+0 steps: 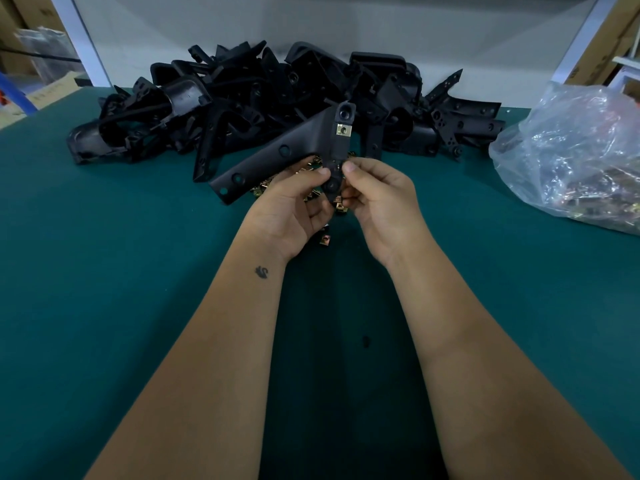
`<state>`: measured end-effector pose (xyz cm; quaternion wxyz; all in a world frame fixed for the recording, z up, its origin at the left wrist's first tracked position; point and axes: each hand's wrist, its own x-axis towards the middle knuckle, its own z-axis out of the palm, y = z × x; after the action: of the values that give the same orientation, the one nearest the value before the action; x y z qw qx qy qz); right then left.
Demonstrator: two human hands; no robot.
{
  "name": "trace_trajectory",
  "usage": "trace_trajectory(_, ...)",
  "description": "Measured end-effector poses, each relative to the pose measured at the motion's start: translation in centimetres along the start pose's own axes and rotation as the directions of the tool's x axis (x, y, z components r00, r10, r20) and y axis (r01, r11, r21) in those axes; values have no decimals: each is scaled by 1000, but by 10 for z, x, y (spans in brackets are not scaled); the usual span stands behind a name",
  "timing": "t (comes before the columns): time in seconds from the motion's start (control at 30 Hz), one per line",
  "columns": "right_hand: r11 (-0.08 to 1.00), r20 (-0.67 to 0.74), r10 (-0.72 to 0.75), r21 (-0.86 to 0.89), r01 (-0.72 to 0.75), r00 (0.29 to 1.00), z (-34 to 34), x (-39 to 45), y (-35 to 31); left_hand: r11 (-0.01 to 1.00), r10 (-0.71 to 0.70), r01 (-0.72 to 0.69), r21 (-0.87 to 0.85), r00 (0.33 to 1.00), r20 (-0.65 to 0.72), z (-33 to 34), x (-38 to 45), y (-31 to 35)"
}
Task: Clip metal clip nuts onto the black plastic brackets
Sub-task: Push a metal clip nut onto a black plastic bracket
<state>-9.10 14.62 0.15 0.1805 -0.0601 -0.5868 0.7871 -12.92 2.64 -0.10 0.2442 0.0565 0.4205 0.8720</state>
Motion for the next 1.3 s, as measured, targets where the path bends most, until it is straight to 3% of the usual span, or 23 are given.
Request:
trace_trajectory(0.33,997,50,34,-73,-30,998,1,-1,-1,992,6,-5,125,1000,-5,-2,2,-2)
trace_trajectory(0.73,998,-46,66,6,-65,997,18,-6,-2,998,53,-52,33,999,-12,0,5,-7)
trace_trajectory(1.1,986,-116,153,90,-143,981,28,-9,-5,972,228,-221,76,968,-100,6,2,-12)
trace_trajectory(1.3,993,-108,116,16,-115,987,28,-10,-6,990,139,-136,39,986,-96,4,4,-8)
